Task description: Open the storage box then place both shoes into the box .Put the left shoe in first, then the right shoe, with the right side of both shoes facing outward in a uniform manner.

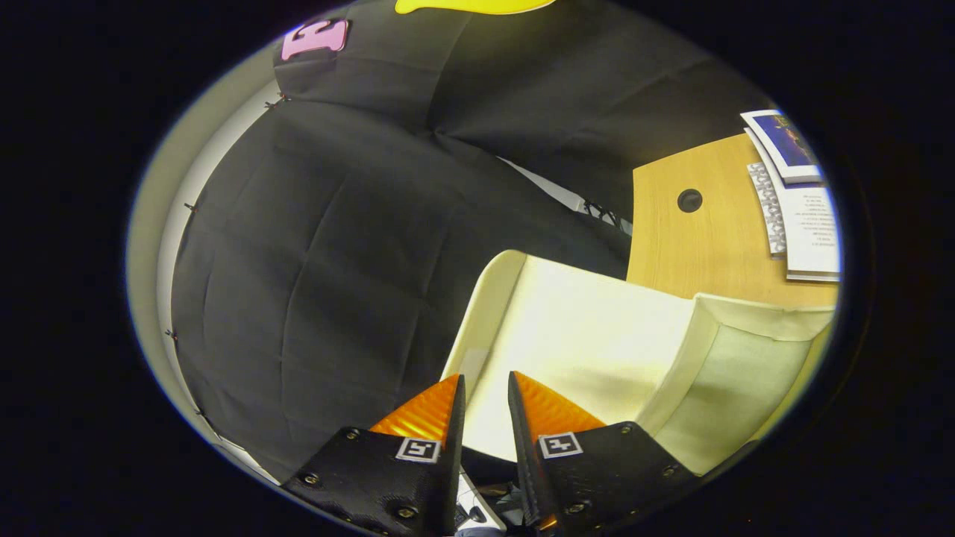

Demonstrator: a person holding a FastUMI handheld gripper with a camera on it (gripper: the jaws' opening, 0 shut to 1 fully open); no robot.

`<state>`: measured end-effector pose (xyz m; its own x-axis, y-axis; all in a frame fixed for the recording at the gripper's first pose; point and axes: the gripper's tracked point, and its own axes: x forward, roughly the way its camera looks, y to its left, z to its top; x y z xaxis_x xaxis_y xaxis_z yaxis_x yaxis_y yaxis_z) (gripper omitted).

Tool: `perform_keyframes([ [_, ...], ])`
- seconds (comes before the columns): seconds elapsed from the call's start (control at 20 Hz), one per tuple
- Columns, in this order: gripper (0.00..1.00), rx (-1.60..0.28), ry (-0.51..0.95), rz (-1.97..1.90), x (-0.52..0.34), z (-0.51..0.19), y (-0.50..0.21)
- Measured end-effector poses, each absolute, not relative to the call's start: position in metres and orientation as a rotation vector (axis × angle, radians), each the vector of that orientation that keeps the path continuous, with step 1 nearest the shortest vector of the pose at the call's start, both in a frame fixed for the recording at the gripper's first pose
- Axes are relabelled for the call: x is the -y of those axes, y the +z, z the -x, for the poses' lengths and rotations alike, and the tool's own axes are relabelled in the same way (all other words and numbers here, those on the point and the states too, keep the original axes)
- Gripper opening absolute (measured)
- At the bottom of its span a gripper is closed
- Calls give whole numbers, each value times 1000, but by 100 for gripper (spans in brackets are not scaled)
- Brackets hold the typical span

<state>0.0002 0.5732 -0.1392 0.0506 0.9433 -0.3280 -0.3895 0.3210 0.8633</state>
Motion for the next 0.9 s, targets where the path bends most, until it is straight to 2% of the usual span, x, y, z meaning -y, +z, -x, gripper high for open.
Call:
perform_keyframes([
  [0.05, 33, -1059, 1130, -659, -569, -1, -140],
  [0.15, 64, -1050, 1124, -627, -556, -5, -148],
  [0.2, 87, -1041, 1116, -594, -546, -7, -151],
  [0.25, 94, -1029, 1103, -551, -533, -8, -155],
  [0.9, 96, -847, 873, -307, -343, -22, -194],
])
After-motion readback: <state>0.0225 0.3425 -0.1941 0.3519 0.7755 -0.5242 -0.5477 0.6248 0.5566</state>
